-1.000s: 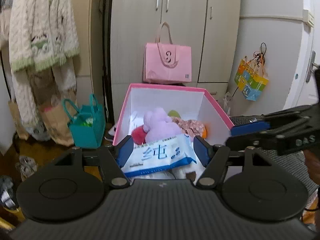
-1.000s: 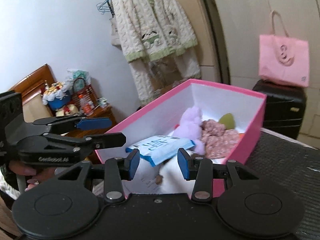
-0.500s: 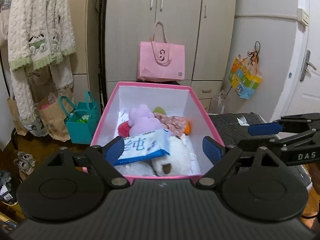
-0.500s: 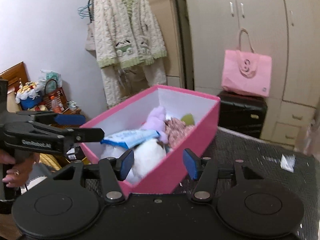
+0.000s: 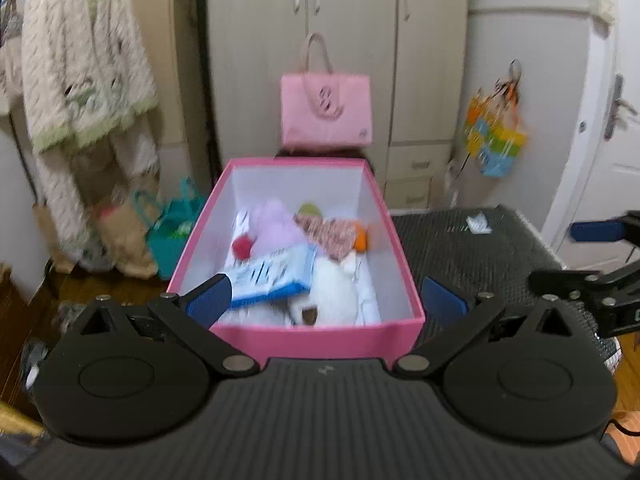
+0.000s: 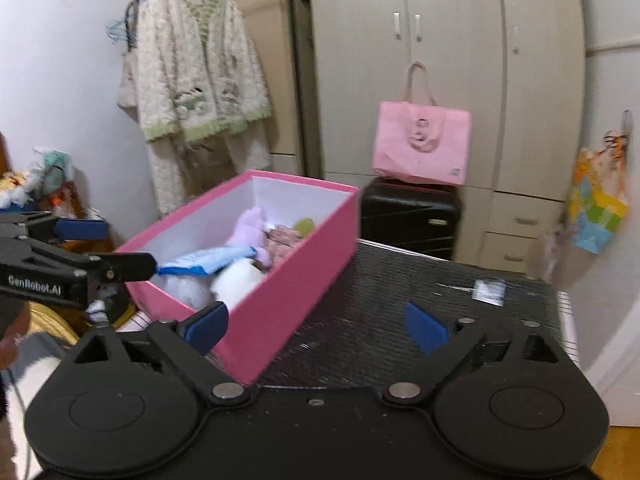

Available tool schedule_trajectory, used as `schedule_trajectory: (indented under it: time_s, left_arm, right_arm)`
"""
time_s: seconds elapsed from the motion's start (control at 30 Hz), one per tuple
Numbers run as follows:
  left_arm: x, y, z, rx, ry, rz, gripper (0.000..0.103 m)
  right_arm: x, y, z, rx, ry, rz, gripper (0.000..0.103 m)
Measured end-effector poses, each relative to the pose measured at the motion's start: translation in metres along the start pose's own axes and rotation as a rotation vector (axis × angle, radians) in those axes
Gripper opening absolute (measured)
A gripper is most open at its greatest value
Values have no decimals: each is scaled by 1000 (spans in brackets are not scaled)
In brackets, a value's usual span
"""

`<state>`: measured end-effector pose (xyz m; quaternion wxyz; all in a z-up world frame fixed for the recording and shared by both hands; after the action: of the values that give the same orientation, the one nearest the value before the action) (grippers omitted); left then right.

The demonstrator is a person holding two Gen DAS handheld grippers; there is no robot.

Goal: Organize soft objects

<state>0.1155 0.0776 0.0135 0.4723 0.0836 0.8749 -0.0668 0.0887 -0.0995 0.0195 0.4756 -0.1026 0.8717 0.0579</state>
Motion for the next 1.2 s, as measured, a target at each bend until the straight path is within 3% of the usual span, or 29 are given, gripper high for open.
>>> schedule_trajectory:
  time_s: [0.13,0.23,0.37,0.57,0.7,0.8,0.9,1.03,1.2]
  left_arm:
    - [-1,-9,-4,-25,36,27,103]
    - [-1,-14,-10,-24,73,28,103]
    - [2,-19,-24,-38,45,-21,103]
    - [1,-25,-44,12,27,-12,103]
    - [8,-33,-52,-17,-11,42,103]
    - [10,-37,-53,2,-28,50,103]
    - [12,-41,-52,31,-26,49,103]
    - [16,-48,-50,26,-21,69,103]
    - [17,-53,-47,15,-13,77,103]
  right_arm:
    - [9,-1,-19,110,-46,30,101]
    - [8,-7,-32,100,-38,73,101]
    - [8,1,-55,125,-84,39,101]
    - [5,15,-81,134,-156,10,101]
    - [10,21,-77,213,-121,-21,101]
    - [12,15,-76,247,-84,-3,101]
    - [15,4,-84,231,-93,70,101]
    - [25,-8,-92,118,-112,143,101]
    - [30,-4,-92,148,-119,127,101]
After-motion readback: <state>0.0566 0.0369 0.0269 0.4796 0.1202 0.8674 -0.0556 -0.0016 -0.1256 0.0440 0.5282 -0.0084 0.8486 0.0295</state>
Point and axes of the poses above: each gripper's, at about its wrist camera, not at the fingertips, and z roughly the way its jaws point, y to its left, x to its underside, the point moved 1 cm from there along z, roughly the way its jaws point, and after that the axes turned 2 degrees about x, right-handed, at the moved point
